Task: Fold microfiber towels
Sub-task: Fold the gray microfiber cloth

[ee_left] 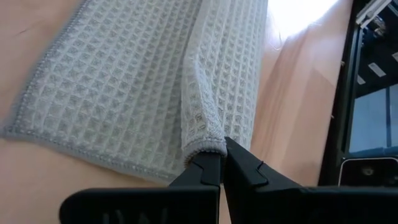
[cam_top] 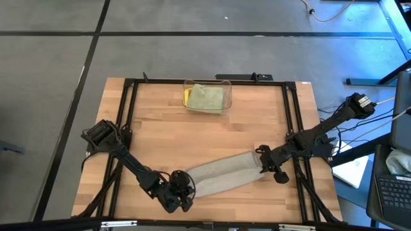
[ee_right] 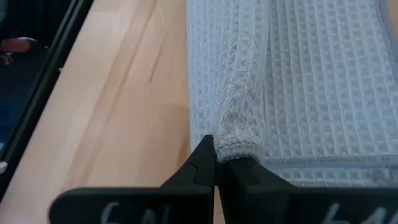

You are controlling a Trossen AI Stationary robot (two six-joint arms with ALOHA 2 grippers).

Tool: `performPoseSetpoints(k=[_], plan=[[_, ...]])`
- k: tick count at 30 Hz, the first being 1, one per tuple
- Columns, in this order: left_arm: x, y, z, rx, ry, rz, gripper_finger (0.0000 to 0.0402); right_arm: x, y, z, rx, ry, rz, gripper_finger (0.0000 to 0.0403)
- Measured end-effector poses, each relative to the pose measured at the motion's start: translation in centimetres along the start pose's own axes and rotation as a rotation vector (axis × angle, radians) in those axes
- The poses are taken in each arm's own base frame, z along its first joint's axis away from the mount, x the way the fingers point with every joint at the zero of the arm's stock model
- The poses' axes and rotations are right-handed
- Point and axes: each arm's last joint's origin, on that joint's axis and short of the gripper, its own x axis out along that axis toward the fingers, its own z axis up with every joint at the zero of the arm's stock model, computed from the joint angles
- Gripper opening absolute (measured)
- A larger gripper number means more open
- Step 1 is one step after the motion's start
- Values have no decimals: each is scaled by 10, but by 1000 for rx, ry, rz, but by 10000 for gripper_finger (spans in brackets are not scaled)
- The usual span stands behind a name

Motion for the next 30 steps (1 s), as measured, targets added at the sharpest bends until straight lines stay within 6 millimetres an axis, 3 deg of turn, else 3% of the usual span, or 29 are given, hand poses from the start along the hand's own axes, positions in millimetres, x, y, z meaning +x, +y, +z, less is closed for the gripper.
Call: performPoseSetpoints(k=[8,18,26,30], plan=[[0,-2,1,-3,-13,-12,0,0,1,-1,37,18,21,8],[-1,-3,1,-3,-27,-23,0,-2,6,15,-1,-139,78,8],[-1,-3,0,-5,-26,-23,1,0,0,-1,117,26,16,10],[-1,-4,0,-5,-2,-31,19,-1,-1,-4,164,59,0,32]])
